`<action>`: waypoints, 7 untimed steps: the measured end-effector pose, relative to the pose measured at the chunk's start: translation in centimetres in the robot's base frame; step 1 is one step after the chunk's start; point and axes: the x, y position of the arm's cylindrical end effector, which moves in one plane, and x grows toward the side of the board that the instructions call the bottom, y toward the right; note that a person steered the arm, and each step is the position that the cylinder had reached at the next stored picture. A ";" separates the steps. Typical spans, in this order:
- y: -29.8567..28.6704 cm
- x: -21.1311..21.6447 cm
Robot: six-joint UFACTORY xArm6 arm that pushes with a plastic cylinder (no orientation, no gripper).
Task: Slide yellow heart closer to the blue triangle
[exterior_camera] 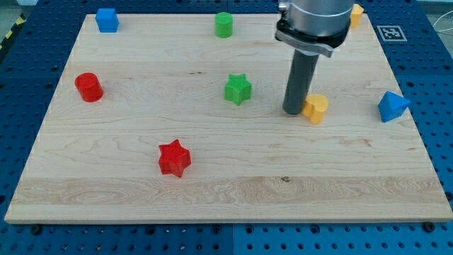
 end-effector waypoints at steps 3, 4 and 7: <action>6.1 0.1; 6.5 1.6; 8.4 1.5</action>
